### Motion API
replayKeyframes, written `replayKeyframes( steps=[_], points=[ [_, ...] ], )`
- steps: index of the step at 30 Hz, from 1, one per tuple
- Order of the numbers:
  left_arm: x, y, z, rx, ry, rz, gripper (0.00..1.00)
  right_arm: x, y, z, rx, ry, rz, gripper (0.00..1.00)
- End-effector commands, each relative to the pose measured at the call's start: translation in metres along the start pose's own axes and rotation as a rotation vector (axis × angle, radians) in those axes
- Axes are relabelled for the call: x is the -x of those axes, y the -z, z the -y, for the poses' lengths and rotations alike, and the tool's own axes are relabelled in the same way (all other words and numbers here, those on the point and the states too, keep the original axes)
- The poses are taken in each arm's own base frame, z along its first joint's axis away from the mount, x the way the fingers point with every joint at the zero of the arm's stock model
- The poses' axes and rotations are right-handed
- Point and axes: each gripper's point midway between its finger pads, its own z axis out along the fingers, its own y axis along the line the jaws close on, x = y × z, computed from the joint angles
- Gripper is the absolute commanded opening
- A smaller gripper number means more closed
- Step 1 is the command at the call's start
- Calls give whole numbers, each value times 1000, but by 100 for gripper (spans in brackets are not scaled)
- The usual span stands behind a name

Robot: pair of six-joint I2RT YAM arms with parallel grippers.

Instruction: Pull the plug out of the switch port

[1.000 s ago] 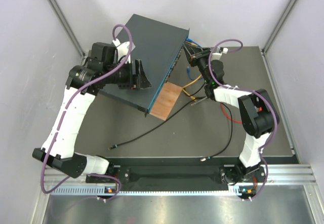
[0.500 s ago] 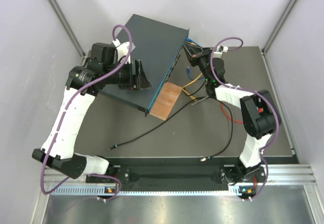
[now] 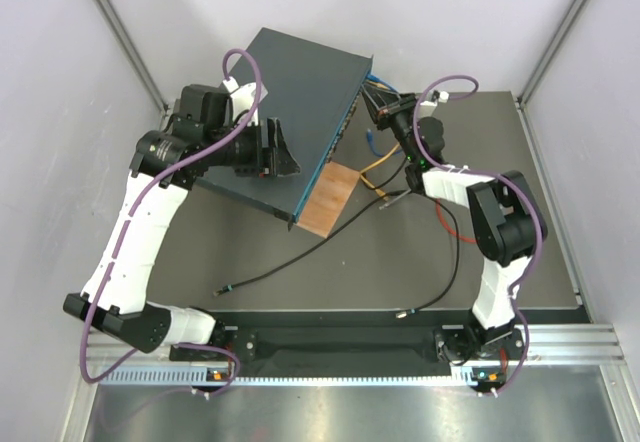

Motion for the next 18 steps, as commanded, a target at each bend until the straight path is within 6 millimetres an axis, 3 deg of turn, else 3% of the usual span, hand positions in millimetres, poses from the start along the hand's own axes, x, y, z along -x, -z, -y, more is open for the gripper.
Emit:
replayKeyframes(
  steps=[1, 5, 6, 9, 16, 18],
  points=[
    [-5, 5, 0, -4, -13, -3, 72, -24, -3, 3, 13, -7, -96, 0],
    [-5, 4, -1, -2, -14, -2, 72, -25, -1, 8, 47, -44, -103, 0],
    [-5, 4, 0, -4, -14, -3, 72, -24, 0, -1, 101, -56, -104, 0],
    [-6, 5, -1, -1, -12, -1, 72, -24, 0, 1, 115, -98, -110, 2],
    [-5, 7, 1, -8, -13, 4, 72, -30, -5, 8, 18, -21, -136, 0],
    [-6, 6, 1, -9, -14, 2, 72, -30, -5, 18, -74, 30, -139, 0]
  ],
)
